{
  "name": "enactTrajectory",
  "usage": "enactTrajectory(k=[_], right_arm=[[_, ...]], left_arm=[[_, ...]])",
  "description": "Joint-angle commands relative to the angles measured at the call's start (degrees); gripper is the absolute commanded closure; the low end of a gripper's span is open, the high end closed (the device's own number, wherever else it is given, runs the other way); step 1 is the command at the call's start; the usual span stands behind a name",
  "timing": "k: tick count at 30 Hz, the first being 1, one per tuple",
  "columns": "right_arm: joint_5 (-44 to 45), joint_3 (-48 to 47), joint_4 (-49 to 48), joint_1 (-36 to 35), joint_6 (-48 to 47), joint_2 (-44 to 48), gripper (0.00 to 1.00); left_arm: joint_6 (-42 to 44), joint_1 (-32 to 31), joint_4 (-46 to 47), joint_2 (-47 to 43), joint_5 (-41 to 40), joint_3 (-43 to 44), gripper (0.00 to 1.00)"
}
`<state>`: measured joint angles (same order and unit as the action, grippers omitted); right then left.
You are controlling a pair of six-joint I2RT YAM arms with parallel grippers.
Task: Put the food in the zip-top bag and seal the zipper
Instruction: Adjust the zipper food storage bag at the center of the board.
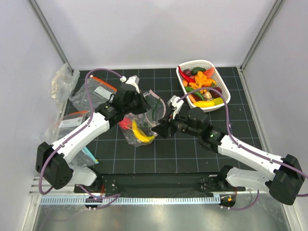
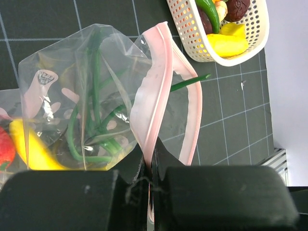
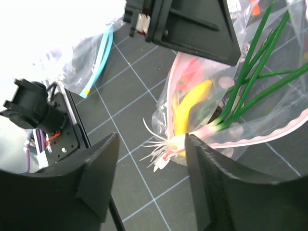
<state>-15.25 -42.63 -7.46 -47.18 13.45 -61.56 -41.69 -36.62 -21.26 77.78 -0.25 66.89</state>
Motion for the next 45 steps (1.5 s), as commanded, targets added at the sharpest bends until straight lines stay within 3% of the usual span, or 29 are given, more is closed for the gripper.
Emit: enactTrajectory(k=[1,7,8,11,22,39,42,43,45], right_arm=[[1.1,-2.8,0.3,-0.7,-2.0,-0.7,0.38],[2.6,-4.6,2.8,-1.3,-2.6,-3.0,0.63],[3.4,-4.7,2.8,-1.3,-2.6,-3.1,0.76],[6.2,-4.8,3.4,-1.4,-1.9,-3.0,0.99],[10.9,-5.1,3.4,-1.4,0.0,-3.7,0.99],[9.8,-11.4,6.6,-1.4,1.8,-18.2,0.99],[11.4,-10.0,6.1,-1.4,1.8,-15.2,0.86],[12.2,-9.6,5.9,-1.3,1.8,-13.2,0.62],[14.0,-7.5,4.6,-1.4,2.1,-10.8,0.43]], left_arm=[[-0.7,0.2,1.9,-2.6,0.1,-0.4,0.95],[-0.8,0.2,1.9,-4.2,-0.3,-1.2,0.94],[-0.8,0.2,2.1,-4.3,-0.5,-1.2,0.95],[-1.1,0.2,2.9,-4.6,0.0,-1.8,0.95],[-3.9,0.2,4.5,-5.5,6.7,-2.6,0.94],[-8.8,-0.7,5.5,-7.8,12.1,2.3,0.94],[-9.3,-0.6,5.1,-6.0,14.2,5.2,0.94],[-8.8,-0.7,5.0,-5.2,14.7,5.6,0.96],[-8.0,-0.7,5.1,-5.4,13.3,4.8,0.96]])
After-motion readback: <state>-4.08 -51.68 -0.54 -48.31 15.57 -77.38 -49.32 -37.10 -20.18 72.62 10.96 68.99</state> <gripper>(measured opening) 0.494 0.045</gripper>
